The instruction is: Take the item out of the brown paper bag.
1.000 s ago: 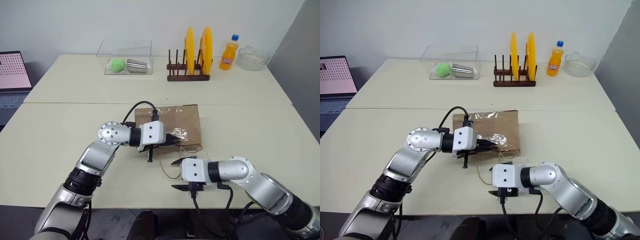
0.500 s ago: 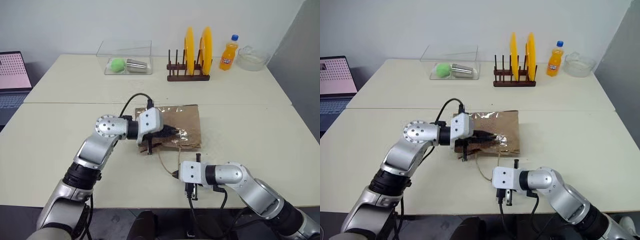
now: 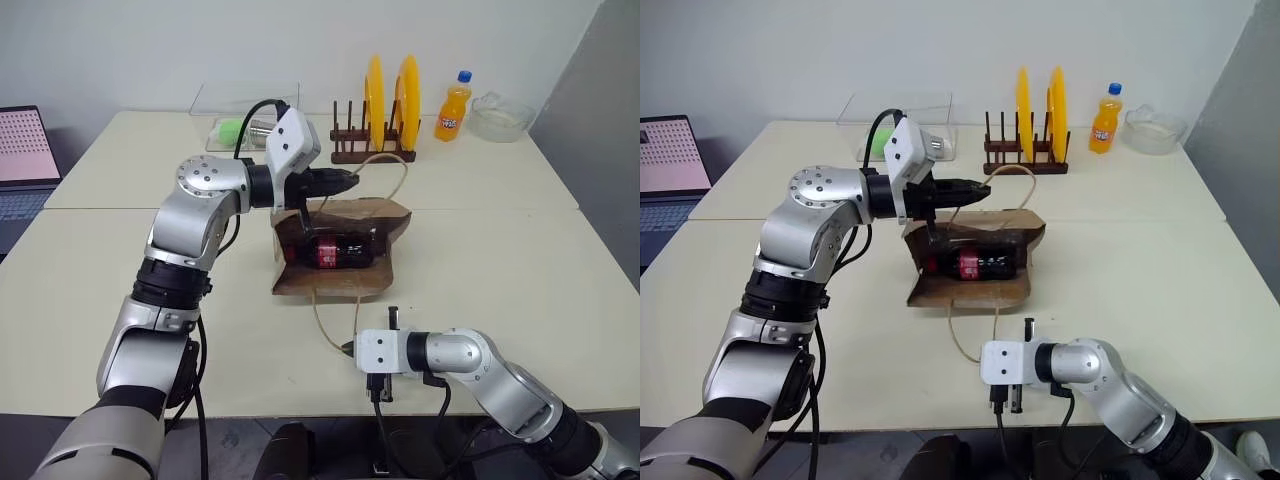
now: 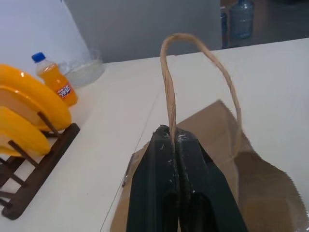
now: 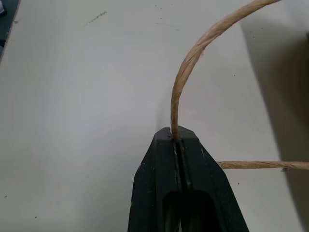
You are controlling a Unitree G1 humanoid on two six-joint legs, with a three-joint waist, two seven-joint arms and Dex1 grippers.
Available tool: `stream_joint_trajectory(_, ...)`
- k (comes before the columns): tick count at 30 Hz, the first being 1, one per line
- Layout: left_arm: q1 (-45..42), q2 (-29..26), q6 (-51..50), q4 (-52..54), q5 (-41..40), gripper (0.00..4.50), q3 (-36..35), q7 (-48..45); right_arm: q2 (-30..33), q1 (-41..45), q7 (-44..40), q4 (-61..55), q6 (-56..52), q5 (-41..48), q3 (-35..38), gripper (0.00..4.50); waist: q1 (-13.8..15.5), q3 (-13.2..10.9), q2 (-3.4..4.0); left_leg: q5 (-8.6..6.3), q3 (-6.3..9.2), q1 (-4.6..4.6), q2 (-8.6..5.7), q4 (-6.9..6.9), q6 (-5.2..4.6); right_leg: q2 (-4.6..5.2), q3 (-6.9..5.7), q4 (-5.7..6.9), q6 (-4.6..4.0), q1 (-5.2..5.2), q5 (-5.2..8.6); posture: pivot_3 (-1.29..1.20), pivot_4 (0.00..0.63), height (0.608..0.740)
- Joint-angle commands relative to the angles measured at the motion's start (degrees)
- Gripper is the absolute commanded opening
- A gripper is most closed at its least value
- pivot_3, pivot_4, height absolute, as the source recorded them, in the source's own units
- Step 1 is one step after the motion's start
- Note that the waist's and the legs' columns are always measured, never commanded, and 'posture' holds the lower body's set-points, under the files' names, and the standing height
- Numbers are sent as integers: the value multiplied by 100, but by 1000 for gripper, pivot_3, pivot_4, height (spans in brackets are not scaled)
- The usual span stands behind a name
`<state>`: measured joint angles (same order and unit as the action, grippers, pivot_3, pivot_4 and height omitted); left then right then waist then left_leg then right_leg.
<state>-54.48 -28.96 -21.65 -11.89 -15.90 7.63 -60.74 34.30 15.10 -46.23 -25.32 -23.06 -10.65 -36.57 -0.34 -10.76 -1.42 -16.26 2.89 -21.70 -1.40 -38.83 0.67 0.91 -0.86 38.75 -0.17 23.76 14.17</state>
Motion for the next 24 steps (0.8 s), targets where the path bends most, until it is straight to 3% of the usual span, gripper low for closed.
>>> stream_joint_trajectory(1, -261, -9, 118, -30, -56, 0, -195, -24, -29, -89, -40, 191, -51, -216, -116, 28, -4, 0, 0, 0, 0, 0, 0, 0, 0, 0, 0, 0, 0, 0, 0, 0, 150, 740)
stream_joint_trajectory(3, -265, -12, 115, -12, -114, 0, -223, -89, -118, -64, 11, 42, -93, -105, 98, 28, -7, 0, 0, 1, 0, 0, 0, 0, 1, 0, 0, 2, 0, 0, 0, 0, 150, 740)
stream_joint_trajectory(6, -156, -26, 104, 153, -228, 0, -240, -263, -60, -85, -167, -365, -275, 146, 398, 570, 0, 0, 0, 1, 1, -2, 0, 0, 3, 0, 1, 3, 0, 2, 0, 0, 150, 740)
stream_joint_trajectory(10, 9, -35, -15, 430, -406, 0, -231, -426, 116, -238, -377, -984, -598, 512, 768, 1935, 6, 0, 0, 2, 1, -11, -2, -3, 4, 3, 1, -1, 0, 6, 0, 0, 150, 740)
stream_joint_trajectory(16, 81, 9, -48, 566, -521, 0, -271, -414, 443, -199, -916, -2116, -1830, 2089, 2168, 1935, 14, -1, -1, 2, 3, -18, -2, -3, 4, 4, 0, 2, 0, 13, 0, 0, 150, 740)
stream_joint_trajectory(20, 105, -19, 46, 533, -512, 0, -234, -461, 105, 419, -839, -2184, -2816, 3346, 3083, 1935, 0, -1, -1, 0, 2, -15, -1, -2, 1, 3, 0, 2, 0, 13, 0, 0, 150, 740)
stream_joint_trajectory(24, 135, -27, 96, 490, -510, 0, -242, -502, -178, 1159, -372, -1807, -3126, 3467, 2912, 1935, 4, -1, -1, 0, 4, -14, -1, -1, 0, 3, -1, 6, -1, 14, -1, 0, 150, 740)
